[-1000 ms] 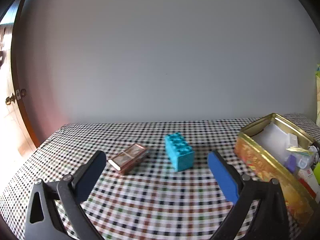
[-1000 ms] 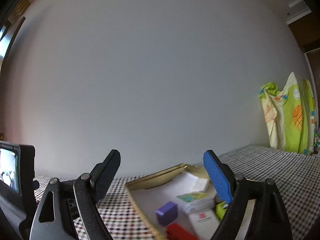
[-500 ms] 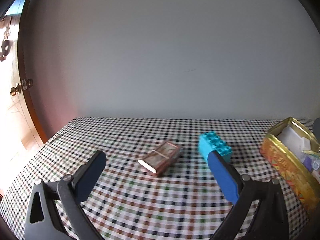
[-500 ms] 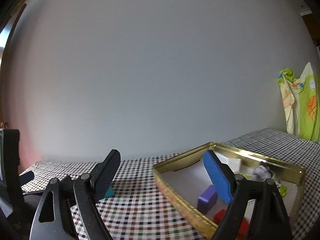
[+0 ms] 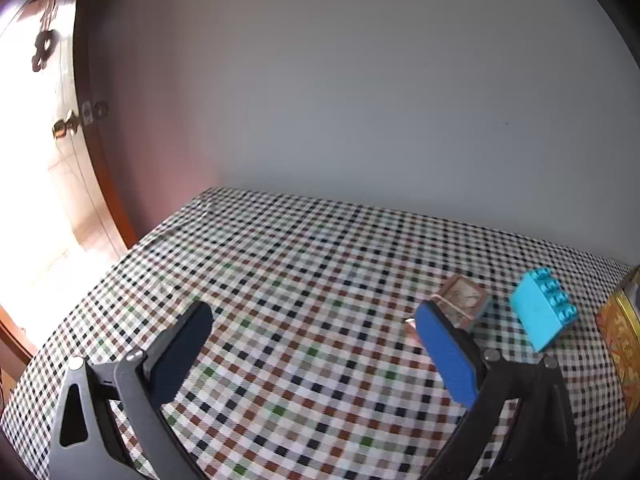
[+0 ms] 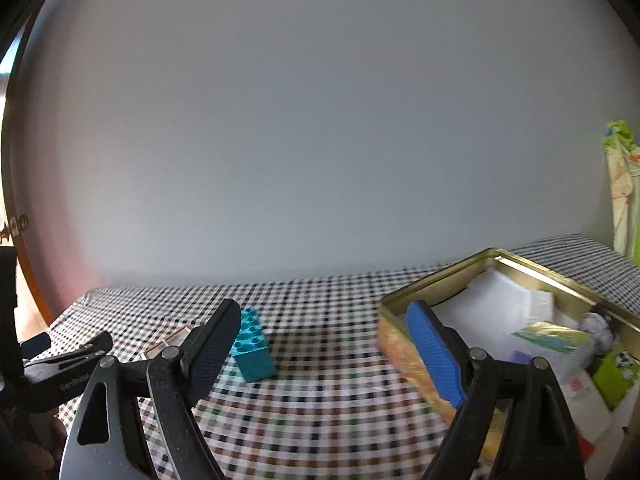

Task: Organize rigid objects
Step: 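Move both open tools back toward the copper box and cyan brick, then grasp the copper box with the left tool while the right tool grasps the cyan brick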

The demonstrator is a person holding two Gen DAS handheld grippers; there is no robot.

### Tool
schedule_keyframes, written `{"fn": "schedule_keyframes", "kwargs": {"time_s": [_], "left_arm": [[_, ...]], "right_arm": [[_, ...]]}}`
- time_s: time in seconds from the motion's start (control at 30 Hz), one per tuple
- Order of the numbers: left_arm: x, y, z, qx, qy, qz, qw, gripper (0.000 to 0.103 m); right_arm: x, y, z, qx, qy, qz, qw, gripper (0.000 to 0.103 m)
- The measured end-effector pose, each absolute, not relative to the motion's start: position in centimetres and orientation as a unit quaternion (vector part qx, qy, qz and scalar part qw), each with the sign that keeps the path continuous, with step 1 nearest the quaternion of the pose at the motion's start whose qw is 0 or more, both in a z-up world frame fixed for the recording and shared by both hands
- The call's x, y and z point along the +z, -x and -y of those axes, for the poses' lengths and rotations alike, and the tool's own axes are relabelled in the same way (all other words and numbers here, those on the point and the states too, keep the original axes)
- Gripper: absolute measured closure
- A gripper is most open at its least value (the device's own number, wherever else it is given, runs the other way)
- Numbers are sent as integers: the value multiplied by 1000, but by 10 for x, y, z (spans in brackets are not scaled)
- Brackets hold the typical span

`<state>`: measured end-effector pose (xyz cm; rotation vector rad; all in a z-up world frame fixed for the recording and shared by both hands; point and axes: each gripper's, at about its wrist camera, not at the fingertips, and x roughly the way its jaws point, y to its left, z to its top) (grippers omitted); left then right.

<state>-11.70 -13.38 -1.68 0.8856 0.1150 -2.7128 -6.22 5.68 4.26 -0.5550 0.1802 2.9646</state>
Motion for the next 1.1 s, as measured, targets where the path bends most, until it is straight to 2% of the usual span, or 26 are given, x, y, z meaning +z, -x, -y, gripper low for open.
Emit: {"fn": "schedule_keyframes", "kwargs": {"time_s": [0.37,0.43,0.5,0.63,0.67,0.7,0.73,0.9,1.03,1.1], "left_arm": [[-25,140,138,-930,-344,-45,124,0],[-25,150,142,-927,-352,-45,120,0],[-27,156,142,-925,-360,-46,112,0],[-34,170,141,-918,-382,-47,91,0],[-35,173,140,-917,-387,-46,84,0],[-37,174,138,-917,-388,-45,77,0],[-37,176,137,-918,-388,-43,68,0],[-39,187,119,-920,-391,-8,11,0],[-36,200,100,-926,-375,43,9,1],[-38,210,92,-924,-379,57,5,10]], "right_arm": [[8,154,-33,938,338,-75,7,18],[1,166,-28,929,364,-73,-1,36],[-8,180,-25,916,395,-67,-3,48],[-15,187,-21,911,407,-61,-15,50],[-18,189,-22,909,411,-63,-21,54],[-21,190,-22,907,416,-62,-23,67],[-22,190,-23,907,415,-61,-24,69],[-25,185,-37,911,401,-91,-31,69],[-14,171,-58,937,332,-110,12,69],[-9,164,-62,948,299,-102,37,69]]}}
